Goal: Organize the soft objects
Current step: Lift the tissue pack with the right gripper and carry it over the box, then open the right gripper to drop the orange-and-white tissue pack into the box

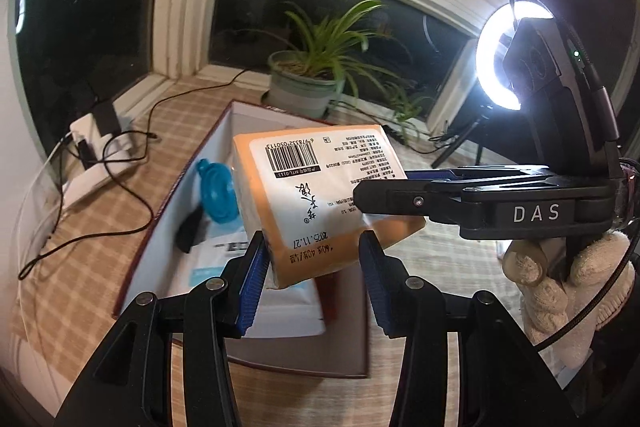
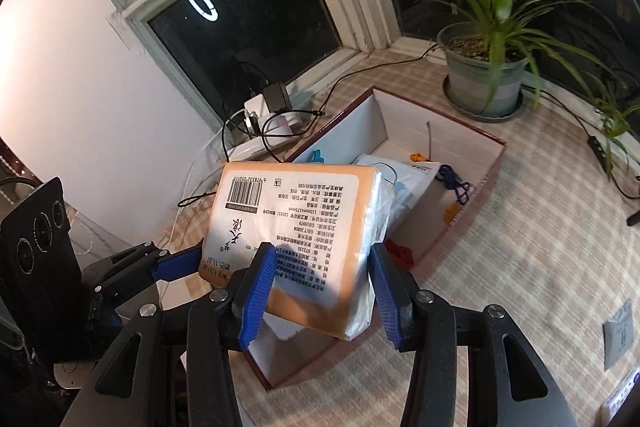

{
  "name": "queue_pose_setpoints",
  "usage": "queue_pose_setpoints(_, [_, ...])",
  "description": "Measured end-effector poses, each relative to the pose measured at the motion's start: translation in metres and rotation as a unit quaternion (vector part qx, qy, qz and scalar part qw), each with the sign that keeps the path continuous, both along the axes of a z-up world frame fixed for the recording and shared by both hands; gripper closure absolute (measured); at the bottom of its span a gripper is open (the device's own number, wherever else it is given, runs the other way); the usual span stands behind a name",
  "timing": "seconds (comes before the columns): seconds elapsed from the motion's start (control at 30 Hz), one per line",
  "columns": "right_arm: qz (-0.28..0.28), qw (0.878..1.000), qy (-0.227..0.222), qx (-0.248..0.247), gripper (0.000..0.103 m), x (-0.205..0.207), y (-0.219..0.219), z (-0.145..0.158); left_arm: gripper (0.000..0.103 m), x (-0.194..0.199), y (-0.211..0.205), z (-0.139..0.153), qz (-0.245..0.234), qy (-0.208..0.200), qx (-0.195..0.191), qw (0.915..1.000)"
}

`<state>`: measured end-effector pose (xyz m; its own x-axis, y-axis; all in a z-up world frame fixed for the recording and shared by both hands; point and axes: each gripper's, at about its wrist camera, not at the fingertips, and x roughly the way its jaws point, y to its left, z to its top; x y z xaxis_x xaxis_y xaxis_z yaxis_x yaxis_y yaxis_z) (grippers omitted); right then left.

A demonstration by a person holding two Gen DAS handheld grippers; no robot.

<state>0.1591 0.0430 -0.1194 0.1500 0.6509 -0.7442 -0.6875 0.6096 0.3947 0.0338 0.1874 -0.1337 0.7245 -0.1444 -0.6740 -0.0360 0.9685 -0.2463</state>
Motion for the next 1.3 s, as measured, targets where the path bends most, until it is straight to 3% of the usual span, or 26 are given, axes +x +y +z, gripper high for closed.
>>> queue_pose_setpoints(0.47, [0.003, 0.999, 0.015, -0.041, 0.059, 0.025, 0.03, -0.029, 0.059, 0.022, 0.022, -0.029, 0.007, 0.038, -0.022, 0.999])
queue_pose_setpoints(0.7, [0.003, 0.999, 0.007, -0.049, 0.059, 0.029, 0.031, -0.032, 0.059, 0.023, 0.026, -0.03, 0.02, 0.043, -0.01, 0.9988])
queue_pose_setpoints(0.9, [-0.003, 0.999, 0.001, -0.032, 0.059, 0.025, 0.019, -0.024, 0.059, 0.011, 0.024, -0.02, 0.038, 0.037, 0.025, 0.9983])
queue_pose_setpoints(1.13, [-0.016, 1.0, -0.006, -0.015, 0.058, 0.015, -0.007, -0.013, 0.059, -0.006, -0.003, 0.003, 0.034, 0.019, 0.093, 0.9949])
queue_pose_setpoints(1.3, [-0.04, 0.999, -0.012, -0.002, 0.056, 0.01, -0.037, -0.005, 0.058, -0.014, -0.028, 0.018, 0.021, 0.005, 0.108, 0.994])
